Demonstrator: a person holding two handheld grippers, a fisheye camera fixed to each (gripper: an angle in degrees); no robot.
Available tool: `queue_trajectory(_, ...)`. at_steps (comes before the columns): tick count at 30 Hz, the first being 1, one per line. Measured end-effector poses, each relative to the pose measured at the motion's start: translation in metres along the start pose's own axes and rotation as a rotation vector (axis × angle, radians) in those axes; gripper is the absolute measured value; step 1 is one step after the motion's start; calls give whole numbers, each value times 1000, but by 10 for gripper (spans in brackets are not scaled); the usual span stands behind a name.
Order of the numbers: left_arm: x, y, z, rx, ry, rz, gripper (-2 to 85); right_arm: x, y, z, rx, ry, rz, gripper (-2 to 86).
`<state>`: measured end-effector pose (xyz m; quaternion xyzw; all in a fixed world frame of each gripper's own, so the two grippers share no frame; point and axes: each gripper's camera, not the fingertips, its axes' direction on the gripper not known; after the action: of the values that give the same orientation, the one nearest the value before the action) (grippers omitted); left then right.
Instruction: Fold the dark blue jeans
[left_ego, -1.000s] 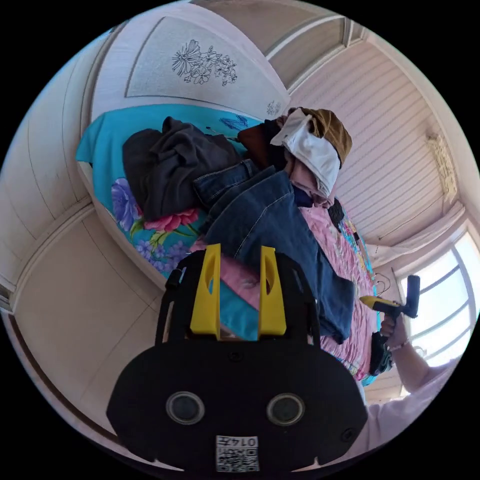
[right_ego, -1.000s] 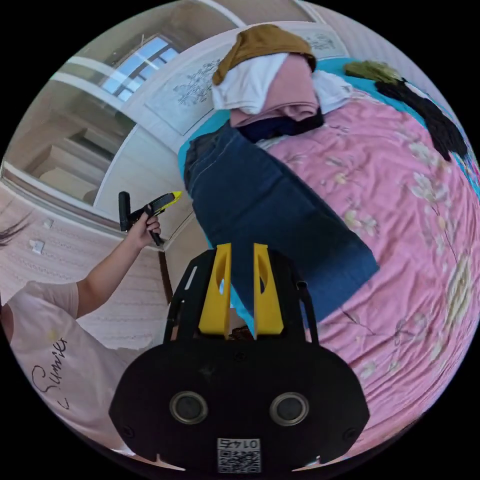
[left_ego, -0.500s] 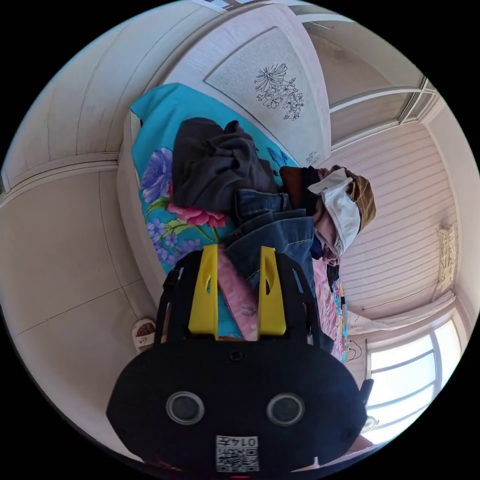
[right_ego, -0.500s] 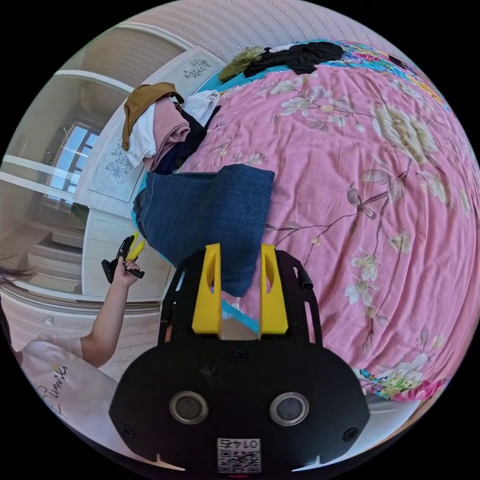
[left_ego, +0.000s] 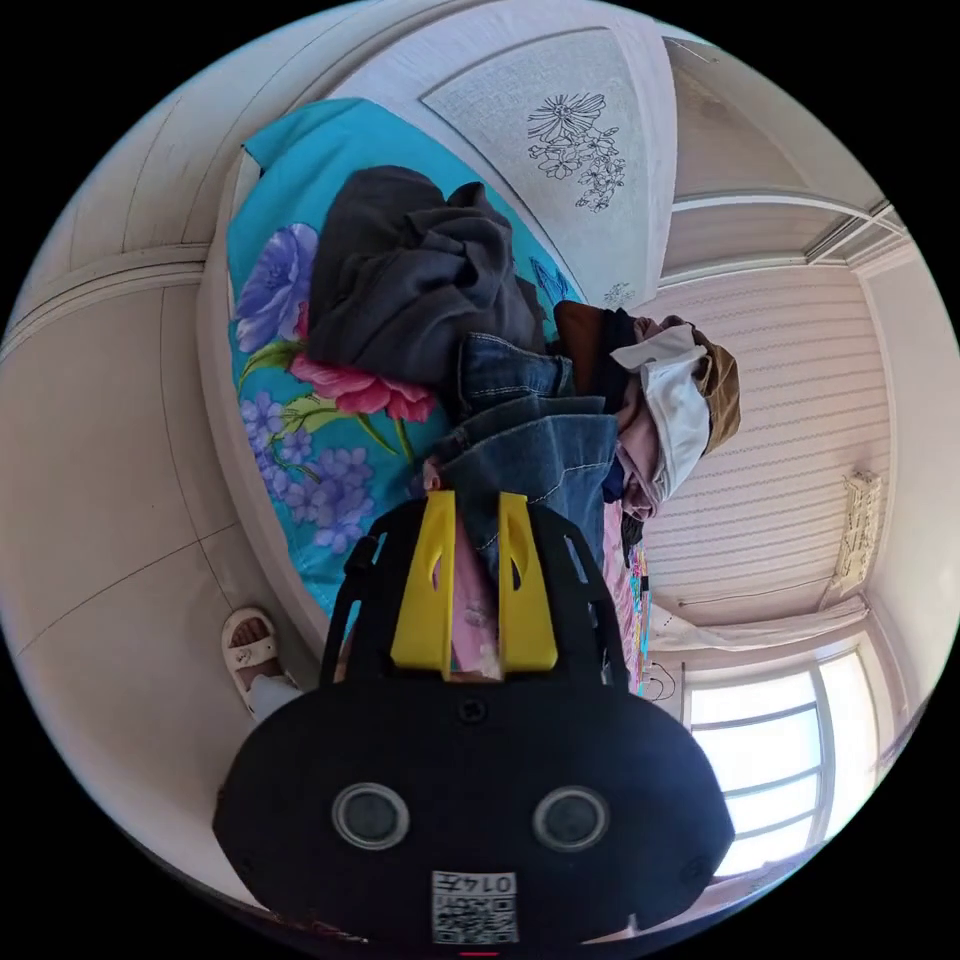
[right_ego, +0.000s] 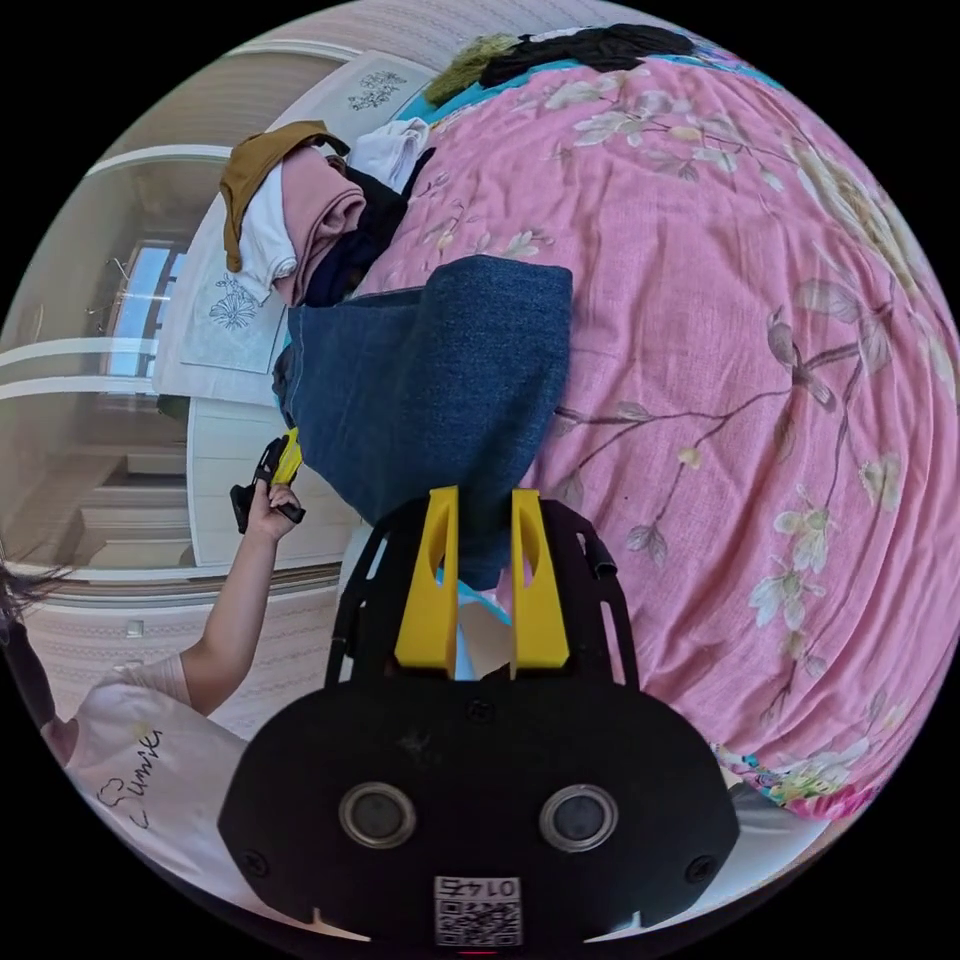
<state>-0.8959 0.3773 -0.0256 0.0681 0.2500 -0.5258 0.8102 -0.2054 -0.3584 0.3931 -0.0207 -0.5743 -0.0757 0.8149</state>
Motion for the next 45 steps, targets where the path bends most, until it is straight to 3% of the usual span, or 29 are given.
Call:
queue_trajectory(11,34,1,-21,-1,-76,139,52,-21,-23,-61,52,-86,-220,22)
queue_trajectory(16,37,6,11,-68,-115,121,128,-11,-29,-66,55,-114,-226,15)
queue_trajectory(20,44,18,42,-150,-110,147,98,2,-26,-86,115,-159,-214,12)
queue_trajectory(24,86,62,56,-253,-102,341,62,17,-13,-124,152,-78,-233,13)
queue_trajectory(28,108,140,73,-394,12,393,60,57,19,-178,206,47,-145,13)
queue_trajectory(32,116,237,117,-662,74,399,75,125,59,-221,182,233,124,15)
queue_trajectory(35,117,266,123,-635,25,405,80,140,71,-224,224,414,290,15)
queue_trajectory(38,115,272,116,-612,5,425,82,100,45,-205,289,512,146,17)
queue_trajectory(45,99,291,116,-593,20,415,58,-41,-105,-53,77,304,-470,91)
